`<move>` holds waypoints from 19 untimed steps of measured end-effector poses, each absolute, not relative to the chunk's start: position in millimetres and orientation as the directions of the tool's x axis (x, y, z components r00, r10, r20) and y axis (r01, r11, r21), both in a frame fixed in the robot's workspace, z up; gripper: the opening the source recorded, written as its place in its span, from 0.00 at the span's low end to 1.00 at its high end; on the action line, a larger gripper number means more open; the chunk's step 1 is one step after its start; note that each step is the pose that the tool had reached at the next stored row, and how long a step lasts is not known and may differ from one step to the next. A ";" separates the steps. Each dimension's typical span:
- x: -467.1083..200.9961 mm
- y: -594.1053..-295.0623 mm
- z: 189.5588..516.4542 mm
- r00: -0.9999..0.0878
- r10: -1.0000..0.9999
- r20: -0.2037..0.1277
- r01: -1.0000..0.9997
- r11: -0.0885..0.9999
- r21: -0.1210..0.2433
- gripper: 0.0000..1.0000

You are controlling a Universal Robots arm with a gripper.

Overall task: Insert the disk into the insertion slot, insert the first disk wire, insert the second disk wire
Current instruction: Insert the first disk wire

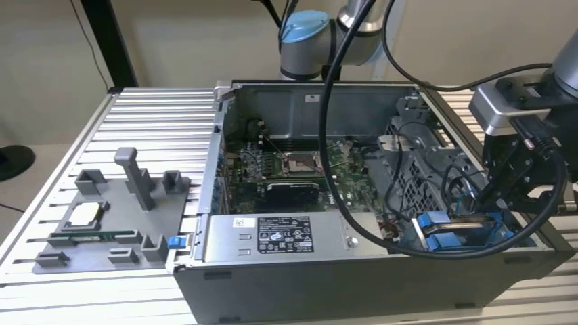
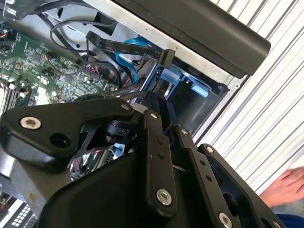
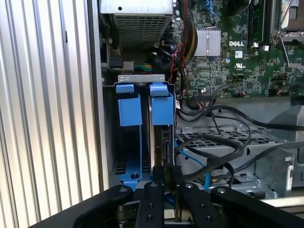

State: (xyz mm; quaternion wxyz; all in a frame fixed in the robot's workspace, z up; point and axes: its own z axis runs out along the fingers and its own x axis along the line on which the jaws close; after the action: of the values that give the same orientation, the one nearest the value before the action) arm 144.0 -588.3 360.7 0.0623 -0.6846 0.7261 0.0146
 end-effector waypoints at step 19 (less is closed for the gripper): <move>145.9 -585.4 352.7 -0.055 -0.992 -0.110 -0.996 0.062 -0.064 0.00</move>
State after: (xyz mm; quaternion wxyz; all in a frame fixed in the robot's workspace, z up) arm 145.9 -585.4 352.7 0.0623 -0.6845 0.7262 0.0146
